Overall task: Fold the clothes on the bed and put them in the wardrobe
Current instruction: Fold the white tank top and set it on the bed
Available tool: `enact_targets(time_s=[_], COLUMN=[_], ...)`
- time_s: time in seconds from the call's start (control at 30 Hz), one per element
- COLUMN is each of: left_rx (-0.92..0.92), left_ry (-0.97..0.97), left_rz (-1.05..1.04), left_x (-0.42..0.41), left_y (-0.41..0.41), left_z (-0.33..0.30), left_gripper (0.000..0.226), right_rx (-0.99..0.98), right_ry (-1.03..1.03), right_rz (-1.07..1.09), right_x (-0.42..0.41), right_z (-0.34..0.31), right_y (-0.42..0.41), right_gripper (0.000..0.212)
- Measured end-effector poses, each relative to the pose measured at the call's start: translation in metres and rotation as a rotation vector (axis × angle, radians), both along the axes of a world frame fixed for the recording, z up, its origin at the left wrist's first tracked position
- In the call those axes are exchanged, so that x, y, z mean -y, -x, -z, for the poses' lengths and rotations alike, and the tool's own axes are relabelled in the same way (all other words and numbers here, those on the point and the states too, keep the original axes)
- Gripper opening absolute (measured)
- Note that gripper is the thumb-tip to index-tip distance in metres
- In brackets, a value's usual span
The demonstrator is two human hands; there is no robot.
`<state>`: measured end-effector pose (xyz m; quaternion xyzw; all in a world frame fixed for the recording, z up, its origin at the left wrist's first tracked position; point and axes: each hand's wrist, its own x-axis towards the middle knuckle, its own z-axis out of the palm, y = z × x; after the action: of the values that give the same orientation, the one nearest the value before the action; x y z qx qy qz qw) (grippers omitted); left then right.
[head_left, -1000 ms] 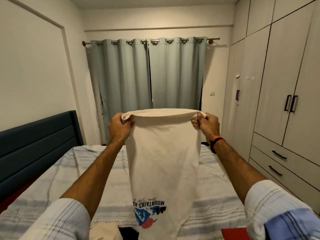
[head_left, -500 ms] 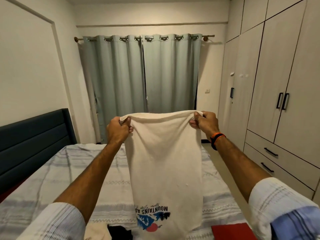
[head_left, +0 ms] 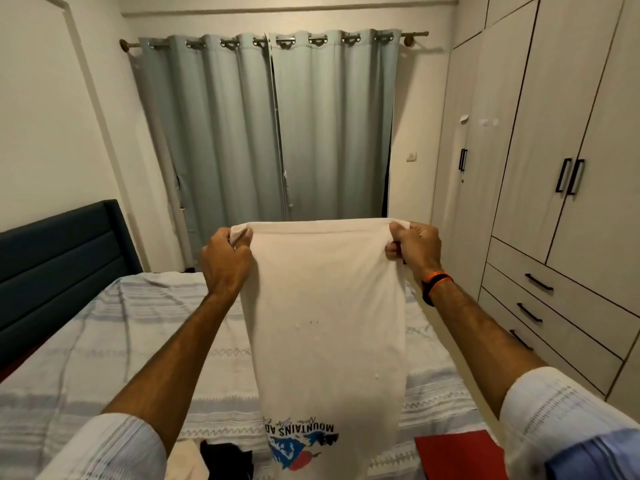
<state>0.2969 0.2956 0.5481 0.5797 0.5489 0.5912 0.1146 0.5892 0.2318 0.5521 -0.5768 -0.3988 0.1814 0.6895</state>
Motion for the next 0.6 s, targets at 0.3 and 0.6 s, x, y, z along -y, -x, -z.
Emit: enact_targets(time_s=[0.3, 0.6], left_rx=[-0.037, 0.475], left_ry=[0.645, 0.232], left_rz=[0.116, 0.386], left_x=[-0.105, -0.2], left_y=[-0.011, -0.037], left_z=[0.129, 0.031], left_gripper=[0.043, 0.015], right_rx=[0.016, 0.031], right_ry=[0.623, 0.1], right_rz=[-0.187, -0.195], right_x=[-0.112, -0.206], right_z=[0.129, 0.035], right_y=[-0.035, -0.059], right_gripper=[0.018, 0.017])
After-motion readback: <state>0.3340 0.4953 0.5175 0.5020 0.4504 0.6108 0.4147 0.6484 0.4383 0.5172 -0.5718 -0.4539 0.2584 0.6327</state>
